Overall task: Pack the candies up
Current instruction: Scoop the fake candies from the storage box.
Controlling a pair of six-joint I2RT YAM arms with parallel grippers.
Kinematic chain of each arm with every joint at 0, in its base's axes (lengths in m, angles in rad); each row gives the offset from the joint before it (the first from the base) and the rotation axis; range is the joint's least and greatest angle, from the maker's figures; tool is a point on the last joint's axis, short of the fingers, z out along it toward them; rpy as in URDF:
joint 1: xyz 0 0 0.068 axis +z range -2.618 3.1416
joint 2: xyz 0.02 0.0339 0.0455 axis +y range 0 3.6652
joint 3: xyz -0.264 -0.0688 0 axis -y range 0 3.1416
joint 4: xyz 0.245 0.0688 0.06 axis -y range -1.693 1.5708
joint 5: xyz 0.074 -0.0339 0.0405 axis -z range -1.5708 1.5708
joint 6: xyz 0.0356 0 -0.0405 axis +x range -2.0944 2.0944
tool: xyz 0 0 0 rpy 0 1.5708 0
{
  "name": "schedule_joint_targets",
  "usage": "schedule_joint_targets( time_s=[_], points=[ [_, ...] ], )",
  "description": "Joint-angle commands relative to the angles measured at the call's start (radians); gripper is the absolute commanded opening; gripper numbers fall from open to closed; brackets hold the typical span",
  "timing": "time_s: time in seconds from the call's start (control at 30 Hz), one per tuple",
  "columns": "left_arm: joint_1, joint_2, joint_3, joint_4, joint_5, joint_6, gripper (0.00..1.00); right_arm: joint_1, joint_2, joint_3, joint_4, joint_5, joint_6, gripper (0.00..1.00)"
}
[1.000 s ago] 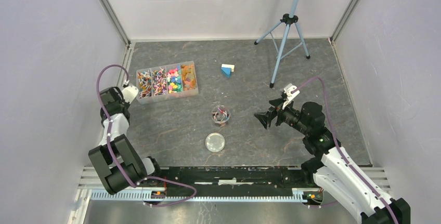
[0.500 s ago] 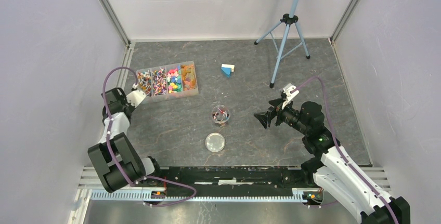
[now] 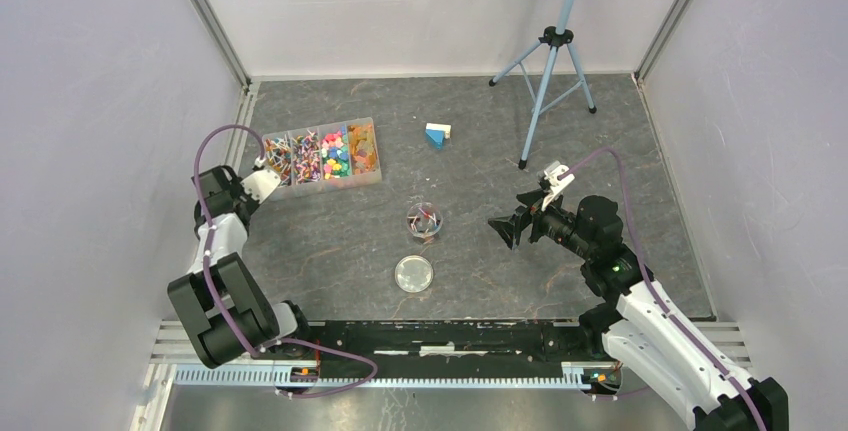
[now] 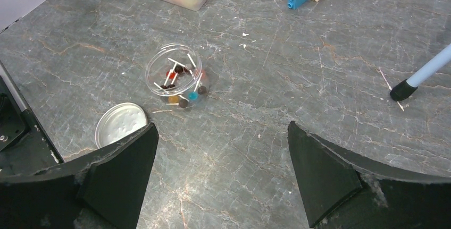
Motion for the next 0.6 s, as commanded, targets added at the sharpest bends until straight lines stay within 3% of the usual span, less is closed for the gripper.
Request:
schedule_joint_targets(
  time_s=[0.0,0.57],
  points=[
    [-0.008,-0.007,0.041,-0.006,0.123,-0.046,0.02,0.005,-0.007,0.011,0.039,0.000,0.002,0.98],
    [0.077,-0.027,-0.016,0.102,0.166,-0.154,0.02,0.005,-0.001,0.005,0.035,0.000,0.001,0.98]
  ],
)
